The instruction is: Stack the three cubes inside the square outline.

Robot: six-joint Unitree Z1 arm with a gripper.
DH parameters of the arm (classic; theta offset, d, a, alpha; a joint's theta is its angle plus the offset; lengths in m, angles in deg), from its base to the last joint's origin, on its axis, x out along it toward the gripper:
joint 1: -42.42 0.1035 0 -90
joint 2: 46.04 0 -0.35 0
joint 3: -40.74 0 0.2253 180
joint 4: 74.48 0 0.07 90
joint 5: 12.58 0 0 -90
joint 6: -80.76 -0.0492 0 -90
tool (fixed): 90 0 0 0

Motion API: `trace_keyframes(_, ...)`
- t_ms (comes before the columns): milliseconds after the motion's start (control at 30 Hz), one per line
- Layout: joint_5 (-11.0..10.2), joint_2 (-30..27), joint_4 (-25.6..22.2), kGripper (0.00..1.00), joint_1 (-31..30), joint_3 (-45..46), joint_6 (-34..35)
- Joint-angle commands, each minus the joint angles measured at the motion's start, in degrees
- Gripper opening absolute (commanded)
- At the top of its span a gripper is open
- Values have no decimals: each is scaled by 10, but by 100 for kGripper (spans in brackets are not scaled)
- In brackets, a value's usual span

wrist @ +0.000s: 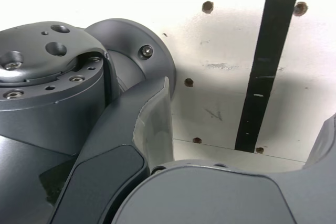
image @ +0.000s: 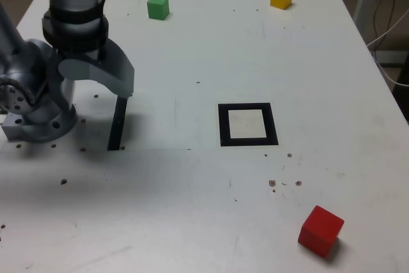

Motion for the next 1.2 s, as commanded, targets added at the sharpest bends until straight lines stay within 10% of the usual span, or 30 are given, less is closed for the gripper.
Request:
trace_keyframes(0, -3, -4, 2, 100, -1, 1, 2)
trace_keyframes(767, 4, -18, 6, 95, -12, -57, 9)
trace_keyframes(1167, 5, 113, -48, 94, -123, -275, 27)
